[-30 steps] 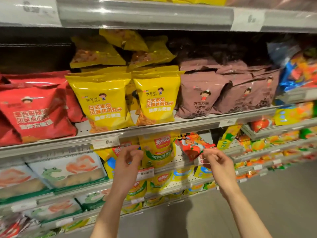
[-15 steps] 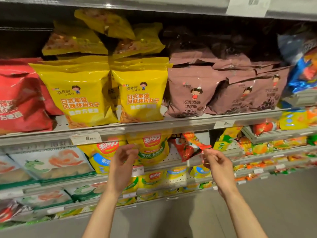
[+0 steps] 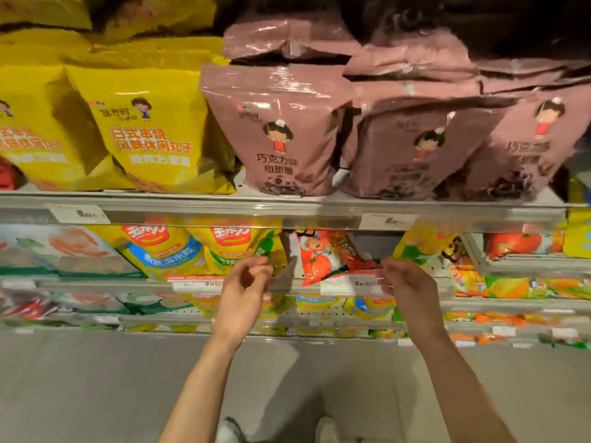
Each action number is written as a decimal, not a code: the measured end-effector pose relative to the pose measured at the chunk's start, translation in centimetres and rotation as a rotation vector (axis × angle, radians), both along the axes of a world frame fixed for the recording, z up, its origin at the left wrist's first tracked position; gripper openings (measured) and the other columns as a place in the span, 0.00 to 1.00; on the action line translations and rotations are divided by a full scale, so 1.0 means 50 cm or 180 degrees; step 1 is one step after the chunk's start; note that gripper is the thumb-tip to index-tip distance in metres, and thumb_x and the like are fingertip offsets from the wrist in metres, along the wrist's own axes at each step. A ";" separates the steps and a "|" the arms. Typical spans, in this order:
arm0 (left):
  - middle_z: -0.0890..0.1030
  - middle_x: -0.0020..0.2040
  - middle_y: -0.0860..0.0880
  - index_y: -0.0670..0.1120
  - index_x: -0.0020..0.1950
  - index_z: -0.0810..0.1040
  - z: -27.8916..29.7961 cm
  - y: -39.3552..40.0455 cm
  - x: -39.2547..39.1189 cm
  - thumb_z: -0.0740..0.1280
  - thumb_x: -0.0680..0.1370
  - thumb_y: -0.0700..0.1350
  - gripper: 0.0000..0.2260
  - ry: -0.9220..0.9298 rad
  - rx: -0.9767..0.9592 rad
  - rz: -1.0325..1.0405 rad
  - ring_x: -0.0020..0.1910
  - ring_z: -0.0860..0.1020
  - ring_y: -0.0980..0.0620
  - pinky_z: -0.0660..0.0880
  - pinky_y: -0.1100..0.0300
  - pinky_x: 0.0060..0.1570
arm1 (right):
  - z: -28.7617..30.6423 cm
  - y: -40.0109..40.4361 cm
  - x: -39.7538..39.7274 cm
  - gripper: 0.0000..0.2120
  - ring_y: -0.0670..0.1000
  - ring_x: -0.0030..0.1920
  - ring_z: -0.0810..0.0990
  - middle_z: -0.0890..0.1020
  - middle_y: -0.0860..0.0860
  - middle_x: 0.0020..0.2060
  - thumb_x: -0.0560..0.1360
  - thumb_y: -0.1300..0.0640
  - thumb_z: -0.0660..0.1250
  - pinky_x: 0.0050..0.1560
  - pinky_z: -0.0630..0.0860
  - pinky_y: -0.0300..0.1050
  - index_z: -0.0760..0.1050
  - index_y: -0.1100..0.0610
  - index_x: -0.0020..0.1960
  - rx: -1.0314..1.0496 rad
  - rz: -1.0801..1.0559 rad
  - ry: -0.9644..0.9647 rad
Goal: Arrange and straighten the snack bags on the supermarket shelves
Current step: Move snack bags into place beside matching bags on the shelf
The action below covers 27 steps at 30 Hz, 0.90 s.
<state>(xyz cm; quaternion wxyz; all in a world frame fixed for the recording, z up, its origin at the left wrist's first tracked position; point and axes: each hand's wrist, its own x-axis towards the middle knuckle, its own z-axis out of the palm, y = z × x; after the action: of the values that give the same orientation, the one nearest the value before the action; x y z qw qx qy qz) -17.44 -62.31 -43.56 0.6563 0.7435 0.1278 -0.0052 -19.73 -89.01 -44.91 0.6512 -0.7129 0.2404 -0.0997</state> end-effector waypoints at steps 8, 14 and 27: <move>0.85 0.56 0.51 0.48 0.55 0.81 -0.084 -0.060 0.047 0.69 0.81 0.41 0.05 0.0306 0.0229 -0.0050 0.56 0.83 0.49 0.77 0.44 0.64 | -0.065 -0.014 0.037 0.06 0.38 0.44 0.80 0.83 0.42 0.43 0.80 0.64 0.68 0.44 0.71 0.24 0.82 0.55 0.50 -0.0769 0.0486 0.0086; 0.80 0.45 0.52 0.44 0.55 0.76 -0.127 -0.112 0.114 0.66 0.82 0.38 0.03 0.0356 0.0316 -0.0332 0.47 0.81 0.56 0.73 0.73 0.46 | -0.108 0.014 0.107 0.09 0.50 0.50 0.82 0.83 0.54 0.54 0.79 0.60 0.69 0.55 0.76 0.35 0.82 0.60 0.57 -0.1803 0.0725 -0.0195; 0.79 0.64 0.46 0.47 0.72 0.69 -0.183 -0.163 0.149 0.67 0.83 0.41 0.18 0.0938 -0.0071 -0.0518 0.62 0.80 0.46 0.75 0.48 0.68 | -0.132 0.031 0.158 0.21 0.55 0.62 0.80 0.81 0.54 0.62 0.80 0.49 0.68 0.64 0.76 0.50 0.73 0.55 0.71 -0.1471 0.1038 0.0791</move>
<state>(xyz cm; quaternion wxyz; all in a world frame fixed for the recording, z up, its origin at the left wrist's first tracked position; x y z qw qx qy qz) -9.99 -70.44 -52.70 0.6361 0.7353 0.1619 -0.1687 -11.82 -87.48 -51.50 0.4449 -0.8780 0.1716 0.0420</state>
